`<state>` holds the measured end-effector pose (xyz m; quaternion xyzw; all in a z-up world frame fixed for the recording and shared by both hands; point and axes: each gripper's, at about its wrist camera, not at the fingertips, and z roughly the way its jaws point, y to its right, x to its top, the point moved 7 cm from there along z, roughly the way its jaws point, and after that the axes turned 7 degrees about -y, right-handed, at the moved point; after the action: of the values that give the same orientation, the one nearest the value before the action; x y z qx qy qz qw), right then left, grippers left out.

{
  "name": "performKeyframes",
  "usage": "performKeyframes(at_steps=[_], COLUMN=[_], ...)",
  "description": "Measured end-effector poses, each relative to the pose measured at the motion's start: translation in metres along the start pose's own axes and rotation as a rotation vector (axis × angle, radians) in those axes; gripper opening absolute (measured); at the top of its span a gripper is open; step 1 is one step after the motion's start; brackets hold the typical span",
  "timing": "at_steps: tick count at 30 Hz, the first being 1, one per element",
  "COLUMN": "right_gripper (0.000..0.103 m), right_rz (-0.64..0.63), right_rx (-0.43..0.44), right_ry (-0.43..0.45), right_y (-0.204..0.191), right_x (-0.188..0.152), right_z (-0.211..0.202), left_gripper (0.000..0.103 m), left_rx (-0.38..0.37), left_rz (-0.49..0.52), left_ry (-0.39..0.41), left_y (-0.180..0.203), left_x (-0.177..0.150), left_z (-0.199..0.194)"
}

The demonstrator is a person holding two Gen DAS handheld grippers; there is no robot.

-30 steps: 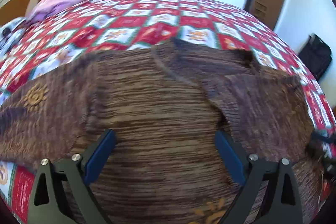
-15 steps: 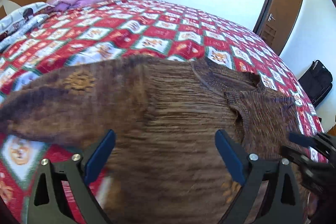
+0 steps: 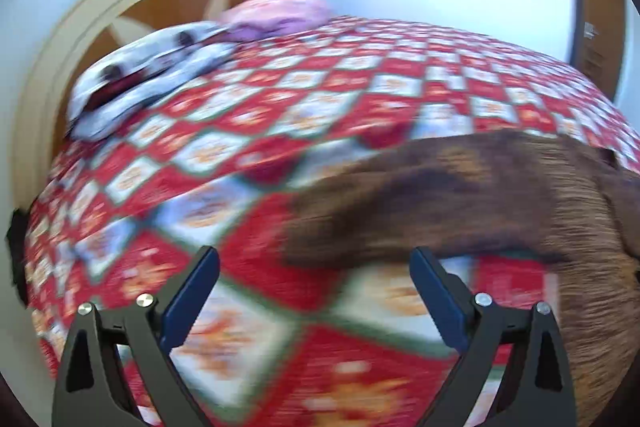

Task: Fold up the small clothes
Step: 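Move the left tool to the other sleeve cuff and grasp it, then lift the sleeve cuff with the left tool and fold it across the body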

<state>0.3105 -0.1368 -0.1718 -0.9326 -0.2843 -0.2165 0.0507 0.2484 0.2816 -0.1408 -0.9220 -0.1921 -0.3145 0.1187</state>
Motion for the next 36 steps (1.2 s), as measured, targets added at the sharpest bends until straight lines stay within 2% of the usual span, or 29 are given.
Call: performKeyframes(at_steps=[3,6,9,15,20,24,26,28,30,36], right_gripper=[0.04,0.04,0.044,0.045,0.047,0.049,0.051,0.053,0.054,0.054], right_rz=[0.023,0.016,-0.016,-0.043,-0.026,-0.024,-0.021,-0.016,-0.012,0.003], right_rx=[-0.012,0.003,-0.003,-0.053,-0.052,-0.062,-0.062,-0.067,-0.069,-0.06], right_ry=[0.003,0.011,0.015,0.037,0.048,0.068,0.075,0.081,0.085,0.093], right_y=[-0.002,-0.011,-0.021,-0.026,-0.025,-0.025,-0.025,-0.024,-0.023,-0.022], right_x=[-0.003,-0.01,-0.018,-0.021,-0.021,-0.022,-0.023,-0.023,-0.023,-0.023], right_z=[-0.004,-0.013,-0.017,-0.017,-0.015,-0.014,-0.014,-0.014,-0.014,-0.015], left_gripper=[0.098,0.098,0.098,0.098,0.096,0.079,0.061,0.027,0.014,0.012], left_rx=[0.017,-0.024,-0.098,-0.259,-0.272,-0.279,-0.297,-0.322,-0.373,-0.402], left_rz=[-0.069,-0.114,-0.132,-0.225,-0.243,-0.27,-0.284,-0.301,-0.326,-0.345], left_ry=[-0.023,-0.06,-0.08,-0.109,-0.132,-0.143,-0.128,-0.147,-0.152,-0.114], left_y=[-0.03,-0.04,-0.03,-0.006,0.002,0.003,0.001,0.001,0.002,0.004], left_x=[-0.005,-0.012,-0.013,-0.004,0.004,0.008,0.012,0.015,0.017,0.028], left_z=[0.01,0.021,0.027,0.033,0.045,0.057,0.058,0.062,0.065,0.055])
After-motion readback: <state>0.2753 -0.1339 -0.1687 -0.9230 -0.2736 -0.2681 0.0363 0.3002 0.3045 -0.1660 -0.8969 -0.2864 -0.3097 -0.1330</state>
